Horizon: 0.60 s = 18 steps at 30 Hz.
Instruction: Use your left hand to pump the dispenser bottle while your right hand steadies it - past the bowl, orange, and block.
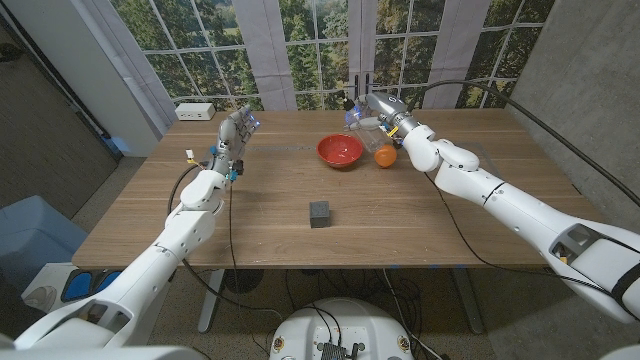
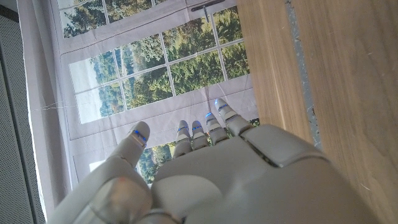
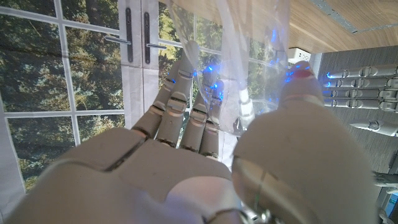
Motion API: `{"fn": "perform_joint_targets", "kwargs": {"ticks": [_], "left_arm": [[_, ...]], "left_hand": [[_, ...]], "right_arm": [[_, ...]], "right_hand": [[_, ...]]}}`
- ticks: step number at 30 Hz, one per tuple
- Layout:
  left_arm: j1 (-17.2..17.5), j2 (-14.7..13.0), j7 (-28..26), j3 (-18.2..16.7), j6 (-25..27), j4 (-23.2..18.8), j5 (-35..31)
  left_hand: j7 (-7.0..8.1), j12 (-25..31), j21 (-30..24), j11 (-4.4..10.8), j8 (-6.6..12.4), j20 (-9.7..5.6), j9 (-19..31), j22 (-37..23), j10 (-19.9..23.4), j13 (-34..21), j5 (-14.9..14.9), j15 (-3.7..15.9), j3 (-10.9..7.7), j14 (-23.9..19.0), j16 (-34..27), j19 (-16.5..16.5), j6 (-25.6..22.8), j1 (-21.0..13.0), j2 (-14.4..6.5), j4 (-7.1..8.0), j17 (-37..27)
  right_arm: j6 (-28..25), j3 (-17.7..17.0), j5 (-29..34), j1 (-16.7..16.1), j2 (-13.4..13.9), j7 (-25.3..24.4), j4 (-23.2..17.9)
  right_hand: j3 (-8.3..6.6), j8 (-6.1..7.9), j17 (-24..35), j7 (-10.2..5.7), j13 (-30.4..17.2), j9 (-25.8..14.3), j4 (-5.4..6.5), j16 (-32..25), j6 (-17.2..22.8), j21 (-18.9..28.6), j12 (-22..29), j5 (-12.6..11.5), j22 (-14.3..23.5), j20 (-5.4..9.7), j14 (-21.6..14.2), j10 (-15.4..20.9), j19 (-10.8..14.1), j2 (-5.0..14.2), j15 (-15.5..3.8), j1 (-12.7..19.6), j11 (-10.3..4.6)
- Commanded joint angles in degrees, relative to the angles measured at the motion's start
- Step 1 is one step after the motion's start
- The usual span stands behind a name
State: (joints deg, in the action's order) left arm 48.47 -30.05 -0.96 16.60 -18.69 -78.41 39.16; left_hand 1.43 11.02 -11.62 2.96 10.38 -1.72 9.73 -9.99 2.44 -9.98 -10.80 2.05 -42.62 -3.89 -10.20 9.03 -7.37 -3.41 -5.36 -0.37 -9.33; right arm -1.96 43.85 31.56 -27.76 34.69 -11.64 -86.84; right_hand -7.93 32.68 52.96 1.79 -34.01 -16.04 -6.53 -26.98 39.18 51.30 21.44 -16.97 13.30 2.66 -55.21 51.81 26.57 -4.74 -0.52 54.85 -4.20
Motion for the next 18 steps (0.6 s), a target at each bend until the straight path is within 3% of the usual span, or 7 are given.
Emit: {"fn": "perform_joint_targets", "kwargs": {"ticks": [1, 7, 18], "left_arm": [[-2.2, -0.3, 0.3, 0.3, 1.8, 2.6, 0.1], [-2.9, 0.0, 0.6, 0.4, 1.6, 3.6, 0.1], [-4.0, -1.3, 1.0, 1.2, 0.9, 1.7, -2.4]], "left_hand": [[0.47, -0.1, 0.3, 0.12, -0.11, 0.46, 0.2, -0.1, 0.3, -0.1, 0.1, 0.90, -0.10, -0.2, 0.2, 0.3, -0.3, -0.4, -0.8, -0.56, -0.2], [0.51, -0.1, 0.2, 0.06, -0.12, 0.65, 0.2, -0.1, 0.3, -0.1, 0.1, 0.90, -0.06, -0.2, 0.2, 0.3, -0.3, -0.4, -0.8, -0.82, -0.2], [0.72, -0.1, 0.2, 0.17, -0.14, 0.73, 0.2, -0.1, 0.3, -0.1, 0.2, 0.99, 0.03, -0.2, 0.2, 0.3, -0.1, -0.5, -0.7, -1.27, -0.2]], "right_arm": [[-2.7, 0.3, 1.1, -0.6, 0.1, 1.2, -2.2], [-2.1, 0.8, 1.4, -0.2, -0.1, 1.4, -1.6], [-3.2, 1.6, 2.4, 0.4, -0.2, 3.3, -2.2]], "right_hand": [[-0.59, 0.14, 0.3, -11.13, -0.3, -0.2, 0.77, 0.0, 11.1, 0.4, 0.0, -0.3, -0.1, 9.22, -8.1, 7.2, -0.2, 13.51, -12.69, 14.3, -6.85], [-0.50, 0.12, 0.5, -11.13, -0.4, -0.2, 0.80, 0.1, 11.1, 0.6, 0.0, -0.3, -0.2, 9.21, -8.2, 7.2, -0.3, 13.49, -12.68, 14.4, -6.86], [-0.33, 0.09, 0.8, -11.15, -0.4, -0.2, 0.85, 0.4, 11.1, 1.0, -0.3, -0.4, -0.4, 9.23, -8.2, 7.3, -0.5, 13.47, -12.68, 14.4, -6.87]]}}
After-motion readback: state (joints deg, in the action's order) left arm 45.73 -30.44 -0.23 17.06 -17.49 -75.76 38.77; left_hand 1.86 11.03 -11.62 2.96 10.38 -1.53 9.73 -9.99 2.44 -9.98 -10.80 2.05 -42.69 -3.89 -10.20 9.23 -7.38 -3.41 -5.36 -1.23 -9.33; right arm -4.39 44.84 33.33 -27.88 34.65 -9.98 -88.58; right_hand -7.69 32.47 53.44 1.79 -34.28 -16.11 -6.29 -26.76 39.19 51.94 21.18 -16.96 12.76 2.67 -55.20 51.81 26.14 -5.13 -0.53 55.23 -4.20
